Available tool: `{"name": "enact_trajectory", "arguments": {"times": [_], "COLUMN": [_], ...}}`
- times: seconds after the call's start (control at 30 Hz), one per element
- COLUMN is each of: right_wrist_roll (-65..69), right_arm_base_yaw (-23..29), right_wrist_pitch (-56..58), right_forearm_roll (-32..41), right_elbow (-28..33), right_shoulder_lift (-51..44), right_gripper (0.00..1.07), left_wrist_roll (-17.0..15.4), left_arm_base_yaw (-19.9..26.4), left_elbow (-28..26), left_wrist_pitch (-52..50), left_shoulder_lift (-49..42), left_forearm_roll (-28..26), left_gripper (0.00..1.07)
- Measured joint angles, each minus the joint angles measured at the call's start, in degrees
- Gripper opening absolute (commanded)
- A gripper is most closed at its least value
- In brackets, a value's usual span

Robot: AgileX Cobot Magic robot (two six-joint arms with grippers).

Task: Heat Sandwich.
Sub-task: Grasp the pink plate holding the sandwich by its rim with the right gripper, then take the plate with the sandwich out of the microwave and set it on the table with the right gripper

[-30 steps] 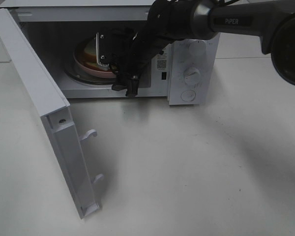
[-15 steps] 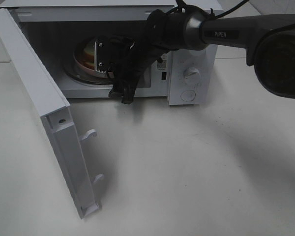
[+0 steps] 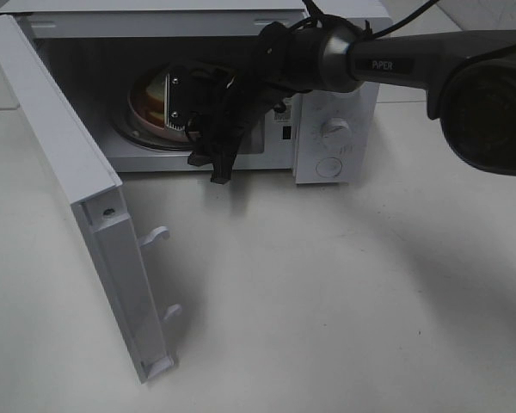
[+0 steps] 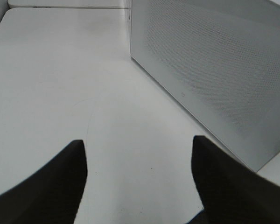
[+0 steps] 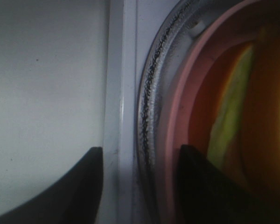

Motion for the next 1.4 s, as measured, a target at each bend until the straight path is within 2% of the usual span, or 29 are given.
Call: {"name": "enact_trajectory", "arguments": {"times": [0.07, 0.1, 1.4], "right_wrist_roll": [0.0, -0.1, -0.9], "right_arm_base_yaw": [0.0, 0.0, 0.2], "right_wrist_pitch": [0.3, 1.5, 3.0], "right_forearm_roll": [0.3, 0.9, 0.8], "right_elbow": [-0.1, -0.2, -0.6], "right_shoulder_lift": [0.0, -0.1, -0.6], "right_gripper": [0.16, 0.01, 0.00], "left_wrist_roll": [0.0, 0.0, 0.0], "left_arm_base_yaw": [0.0, 0.0, 0.0], "left_elbow": [0.0, 0.0, 0.0], "left_wrist_pitch": [0.0, 0.0, 0.0], "left_shoulder_lift": [0.0, 0.0, 0.0], "left_forearm_roll": [0.0, 0.0, 0.0], "left_gripper": [0.62, 0.62, 0.62]}}
